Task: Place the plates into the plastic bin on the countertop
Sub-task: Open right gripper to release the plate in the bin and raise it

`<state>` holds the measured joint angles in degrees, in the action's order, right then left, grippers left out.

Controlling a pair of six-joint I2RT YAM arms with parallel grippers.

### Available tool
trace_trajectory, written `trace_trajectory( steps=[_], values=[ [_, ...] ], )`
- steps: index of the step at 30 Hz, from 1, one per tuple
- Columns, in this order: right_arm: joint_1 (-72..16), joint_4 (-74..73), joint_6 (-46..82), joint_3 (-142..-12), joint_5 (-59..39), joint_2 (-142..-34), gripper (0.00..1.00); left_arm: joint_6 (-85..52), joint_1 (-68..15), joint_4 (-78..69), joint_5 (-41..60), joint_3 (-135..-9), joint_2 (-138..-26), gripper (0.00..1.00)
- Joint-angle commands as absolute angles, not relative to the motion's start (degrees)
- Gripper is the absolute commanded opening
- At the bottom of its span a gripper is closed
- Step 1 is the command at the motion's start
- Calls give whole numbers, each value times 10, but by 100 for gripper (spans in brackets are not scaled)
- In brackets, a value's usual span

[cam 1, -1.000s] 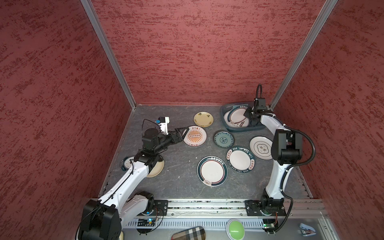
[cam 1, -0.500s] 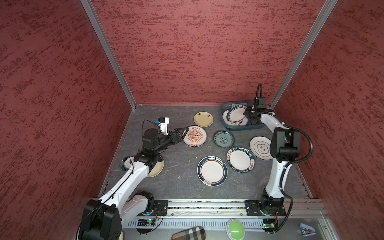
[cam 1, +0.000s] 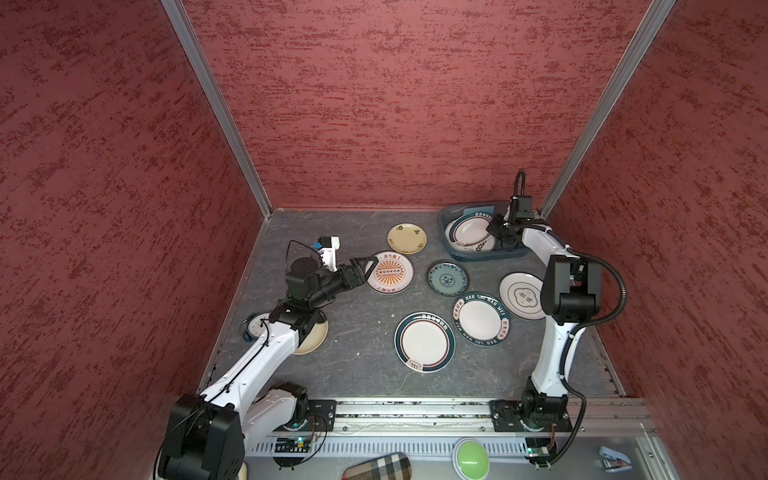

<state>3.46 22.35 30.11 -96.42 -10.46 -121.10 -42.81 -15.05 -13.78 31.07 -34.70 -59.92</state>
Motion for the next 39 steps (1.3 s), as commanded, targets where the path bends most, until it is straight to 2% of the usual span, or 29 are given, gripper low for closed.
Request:
trace_trajectory(
  steps=[1, 3, 6, 10, 13, 15, 16, 20, 31, 39],
  values=[
    [31, 228, 294, -951, -117, -1208, 15, -426, -146, -148, 315, -342, -604, 99],
    [31, 229, 291, -949, -116, -1207, 16, -426, -147, -149, 316, -343, -606, 99],
    [31, 230, 289, -945, -114, -1204, 23, -426, -147, -151, 316, -342, -609, 99],
    [31, 227, 286, -941, -113, -1201, 26, -426, -146, -151, 316, -342, -611, 99],
    [31, 231, 283, -943, -114, -1202, 36, -427, -146, -151, 316, -342, -611, 99],
    [32, 234, 277, -943, -110, -1200, 51, -426, -146, -150, 316, -342, -610, 99],
    [31, 233, 276, -941, -105, -1198, 55, -425, -146, -151, 316, -343, -610, 99],
    [32, 223, 266, -930, -96, -1183, 65, -421, -145, -146, 315, -343, -609, 99],
    [34, 233, 257, -936, -112, -1181, 73, -420, -142, -143, 314, -343, -608, 99],
    [35, 230, 253, -894, -108, -1102, 80, -420, -136, -111, 298, -347, -608, 99]
  ],
)
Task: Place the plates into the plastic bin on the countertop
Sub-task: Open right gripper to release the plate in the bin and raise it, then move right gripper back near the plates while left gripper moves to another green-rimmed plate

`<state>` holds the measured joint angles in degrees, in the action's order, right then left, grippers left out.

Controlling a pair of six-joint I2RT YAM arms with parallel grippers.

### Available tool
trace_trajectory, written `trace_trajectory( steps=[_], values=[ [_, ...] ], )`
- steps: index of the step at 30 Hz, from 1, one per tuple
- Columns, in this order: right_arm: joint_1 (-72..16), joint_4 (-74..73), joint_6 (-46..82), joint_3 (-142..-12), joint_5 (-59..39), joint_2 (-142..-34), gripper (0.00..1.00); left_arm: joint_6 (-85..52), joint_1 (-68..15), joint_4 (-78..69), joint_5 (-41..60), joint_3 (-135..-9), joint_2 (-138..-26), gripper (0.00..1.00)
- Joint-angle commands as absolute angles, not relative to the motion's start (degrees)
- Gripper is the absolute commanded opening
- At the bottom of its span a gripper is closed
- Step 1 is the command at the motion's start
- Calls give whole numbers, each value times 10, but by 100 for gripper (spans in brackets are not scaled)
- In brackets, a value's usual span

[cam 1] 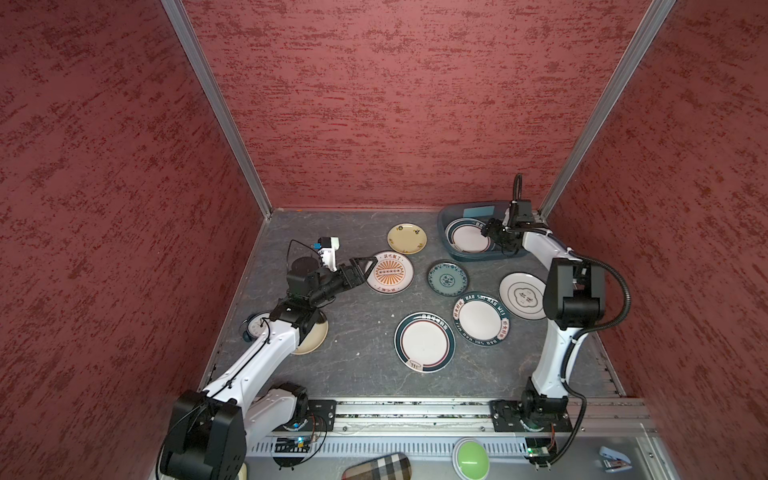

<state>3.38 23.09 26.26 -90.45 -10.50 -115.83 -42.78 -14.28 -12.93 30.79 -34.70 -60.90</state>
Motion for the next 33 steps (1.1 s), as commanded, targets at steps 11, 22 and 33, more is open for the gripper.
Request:
trace_trajectory(
  steps=[11, 22, 33],
  values=[
    [40, 140, 258, -715, -114, -866, 99, -446, -128, -20, 321, -363, -604, 99],
    [51, 142, 254, -579, -220, -669, 99, -405, -129, 105, 342, -349, -511, 99],
    [81, 191, 299, -521, -345, -593, 99, -420, -143, 89, 366, -287, -499, 99]
  ],
)
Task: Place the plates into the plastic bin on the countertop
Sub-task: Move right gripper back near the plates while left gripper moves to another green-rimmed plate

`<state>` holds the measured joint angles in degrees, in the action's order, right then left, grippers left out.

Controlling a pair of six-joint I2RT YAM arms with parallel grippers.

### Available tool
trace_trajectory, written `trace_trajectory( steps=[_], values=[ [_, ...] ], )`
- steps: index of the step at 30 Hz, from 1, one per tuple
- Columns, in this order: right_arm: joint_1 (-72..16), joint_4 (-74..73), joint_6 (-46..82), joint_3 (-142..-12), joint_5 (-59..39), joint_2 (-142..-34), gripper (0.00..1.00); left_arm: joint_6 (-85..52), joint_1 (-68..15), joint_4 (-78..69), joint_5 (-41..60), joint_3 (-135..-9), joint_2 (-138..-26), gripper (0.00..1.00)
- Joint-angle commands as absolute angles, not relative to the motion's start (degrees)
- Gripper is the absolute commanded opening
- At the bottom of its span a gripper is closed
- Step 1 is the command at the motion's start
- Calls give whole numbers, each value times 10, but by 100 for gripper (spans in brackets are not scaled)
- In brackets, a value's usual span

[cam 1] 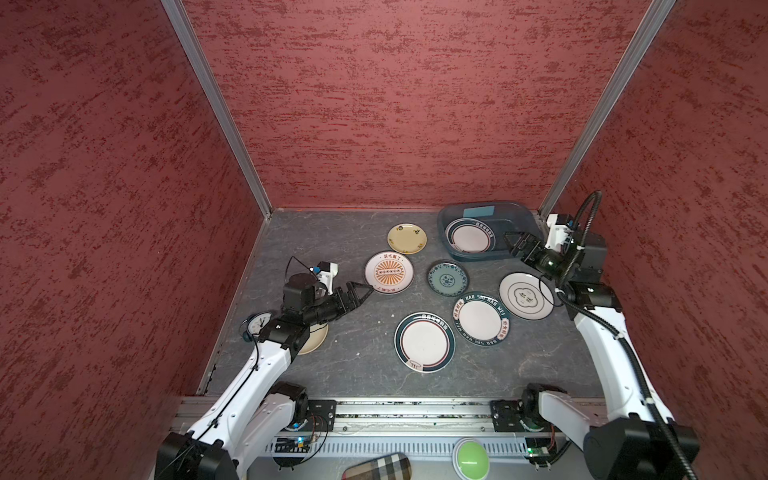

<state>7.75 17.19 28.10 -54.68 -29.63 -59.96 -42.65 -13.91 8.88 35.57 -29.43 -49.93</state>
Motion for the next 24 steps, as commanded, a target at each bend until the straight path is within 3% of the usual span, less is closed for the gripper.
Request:
trace_trajectory(
  steps=[1, 7, 14, 24],
  values=[
    [81, 177, 310, -506, -364, -587, 99, -419, -145, 85, 365, -283, -501, 100],
    [81, 181, 315, -461, -455, -576, 99, -438, -168, 42, 345, -252, -517, 99],
    [80, 269, 248, -437, -414, -546, 99, -441, -216, -16, 314, -241, -565, 99],
    [81, 250, 257, -374, -404, -514, 99, -461, -263, -119, 321, -243, -672, 99]
  ],
)
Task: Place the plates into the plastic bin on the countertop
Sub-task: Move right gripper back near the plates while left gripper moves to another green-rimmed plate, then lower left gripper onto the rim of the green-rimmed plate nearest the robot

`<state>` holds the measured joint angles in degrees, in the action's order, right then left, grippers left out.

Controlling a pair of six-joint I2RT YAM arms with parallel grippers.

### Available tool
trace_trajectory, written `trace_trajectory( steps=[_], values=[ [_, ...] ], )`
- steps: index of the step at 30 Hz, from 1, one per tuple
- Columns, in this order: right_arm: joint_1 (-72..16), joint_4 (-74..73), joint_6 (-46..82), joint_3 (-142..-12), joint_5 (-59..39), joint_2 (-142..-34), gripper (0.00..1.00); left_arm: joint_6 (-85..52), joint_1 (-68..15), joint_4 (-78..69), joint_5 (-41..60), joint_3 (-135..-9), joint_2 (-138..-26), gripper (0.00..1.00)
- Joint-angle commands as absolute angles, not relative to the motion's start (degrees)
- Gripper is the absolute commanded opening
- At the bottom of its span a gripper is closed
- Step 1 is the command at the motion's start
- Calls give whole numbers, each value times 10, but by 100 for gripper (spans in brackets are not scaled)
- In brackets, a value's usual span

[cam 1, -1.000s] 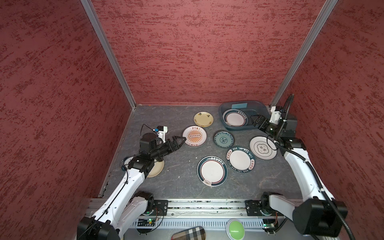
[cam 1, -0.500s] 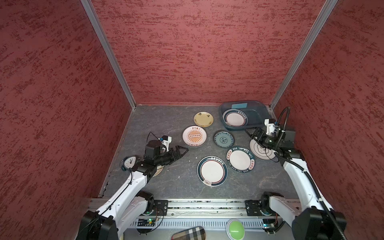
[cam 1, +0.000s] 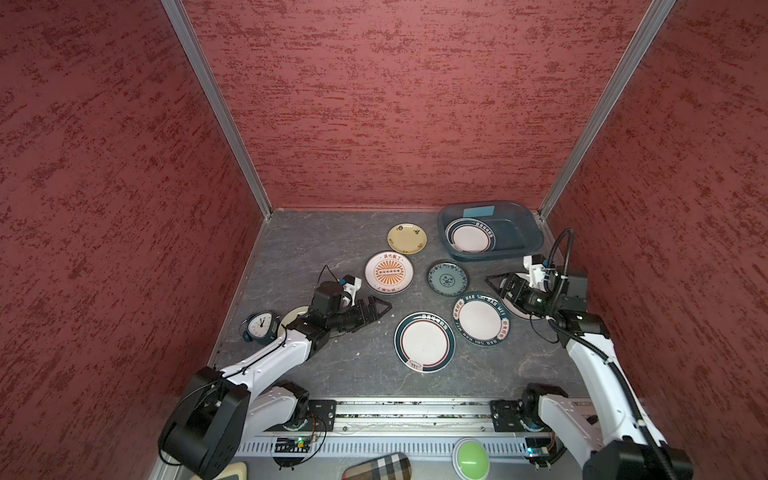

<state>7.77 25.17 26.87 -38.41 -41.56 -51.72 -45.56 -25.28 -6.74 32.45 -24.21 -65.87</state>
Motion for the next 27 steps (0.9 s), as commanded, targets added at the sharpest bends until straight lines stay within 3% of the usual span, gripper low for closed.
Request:
trace_trajectory(
  steps=[1, 18, 23, 27],
  values=[
    [81, 249, 260, -370, -399, -513, 99, -462, -269, -124, 321, -242, -679, 99],
    [80, 144, 365, -306, -421, -477, 99, -484, -313, -220, 303, -196, -771, 100],
    [82, 86, 411, -273, -458, -467, 99, -495, -322, -250, 304, -196, -801, 96],
    [81, 99, 400, -273, -448, -458, 99, -496, -325, -263, 311, -202, -826, 85]
  ],
)
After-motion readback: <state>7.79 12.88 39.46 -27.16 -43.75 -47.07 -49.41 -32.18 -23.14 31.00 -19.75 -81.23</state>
